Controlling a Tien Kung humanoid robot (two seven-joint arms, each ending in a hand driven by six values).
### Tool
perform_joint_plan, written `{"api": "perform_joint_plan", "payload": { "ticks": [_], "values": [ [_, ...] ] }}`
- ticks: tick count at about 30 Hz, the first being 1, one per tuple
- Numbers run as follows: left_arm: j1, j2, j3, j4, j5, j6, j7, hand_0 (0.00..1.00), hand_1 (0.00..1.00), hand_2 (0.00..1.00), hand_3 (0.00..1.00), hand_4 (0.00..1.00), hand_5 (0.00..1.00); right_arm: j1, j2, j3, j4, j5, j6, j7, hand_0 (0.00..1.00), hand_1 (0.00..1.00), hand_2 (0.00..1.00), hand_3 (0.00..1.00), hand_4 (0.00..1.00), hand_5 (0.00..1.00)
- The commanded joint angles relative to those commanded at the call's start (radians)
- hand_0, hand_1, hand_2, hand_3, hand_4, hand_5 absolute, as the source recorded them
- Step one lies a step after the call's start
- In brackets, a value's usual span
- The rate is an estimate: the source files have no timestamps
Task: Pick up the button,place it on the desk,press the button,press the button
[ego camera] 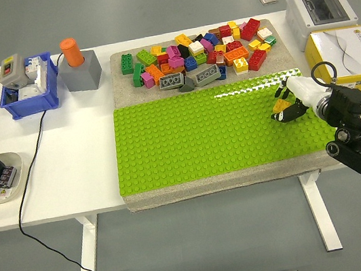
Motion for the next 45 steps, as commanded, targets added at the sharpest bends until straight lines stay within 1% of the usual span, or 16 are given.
{"api": "perform_joint_plan", "payload": {
  "ticks": [4,5,10,11,15,16,21,22,40,41,45],
  "values": [
    [0.0,0.0,0.001,0.0,-0.001,0.0,0.0,0.683,0.652,0.709,0.763,0.749,0.604,0.001,0.0,-0.001,-0.001,-0.001,-0.002,0.0,0.296,0.389,0.601,0.652,0.812,0.298],
    [-0.001,0.0,0.003,0.0,-0.003,0.0,-0.001,0.682,0.651,0.709,0.763,0.749,0.604,0.002,0.0,-0.003,-0.001,-0.002,-0.005,0.0,0.296,0.382,0.573,0.635,0.8,0.276],
    [-0.001,0.0,0.007,0.0,-0.007,0.001,-0.001,0.682,0.651,0.709,0.763,0.749,0.604,0.005,0.001,-0.008,-0.006,-0.002,-0.007,-0.002,0.296,0.382,0.573,0.635,0.8,0.276],
    [-0.002,0.0,0.007,0.0,-0.008,0.001,-0.001,0.682,0.651,0.709,0.763,0.75,0.605,0.005,0.001,-0.009,-0.007,-0.002,-0.007,-0.002,0.291,0.38,0.552,0.642,0.774,0.236],
    [-0.002,0.0,0.008,0.0,-0.009,0.002,-0.002,0.682,0.651,0.709,0.763,0.75,0.605,0.011,0.003,-0.019,-0.015,-0.002,-0.009,-0.003,0.291,0.38,0.552,0.642,0.774,0.236],
    [-0.002,0.001,0.008,0.0,-0.009,0.002,-0.002,0.682,0.651,0.709,0.763,0.751,0.603,0.012,0.004,-0.022,-0.018,-0.002,-0.01,-0.003,0.291,0.376,0.547,0.645,0.76,0.205],
    [-0.002,0.001,0.009,0.0,-0.01,0.002,-0.003,0.682,0.651,0.709,0.763,0.751,0.603,0.017,0.006,-0.032,-0.025,-0.003,-0.017,-0.001,0.291,0.376,0.547,0.645,0.76,0.205],
    [-0.002,0.001,0.01,0.0,-0.011,0.002,-0.003,0.683,0.651,0.708,0.764,0.751,0.603,0.018,0.007,-0.035,-0.026,-0.002,-0.019,0.0,0.288,0.37,0.536,0.642,0.671,0.089],
    [-0.004,0.002,0.016,0.0,-0.018,0.003,-0.004,0.682,0.651,0.707,0.764,0.752,0.601,0.032,0.006,-0.06,-0.045,-0.006,-0.029,0.001,0.285,0.362,0.516,0.638,0.668,0.095],
    [-0.004,0.002,0.016,0.0,-0.019,0.003,-0.004,0.683,0.652,0.707,0.764,0.752,0.599,0.033,0.006,-0.061,-0.046,-0.006,-0.029,0.001,0.285,0.363,0.521,0.639,0.671,0.081],
    [-0.004,0.002,0.018,0.0,-0.021,0.003,-0.004,0.683,0.652,0.707,0.764,0.752,0.599,0.038,0.006,-0.068,-0.048,-0.002,-0.031,0.005,0.285,0.363,0.521,0.639,0.671,0.081]
  ]
}}
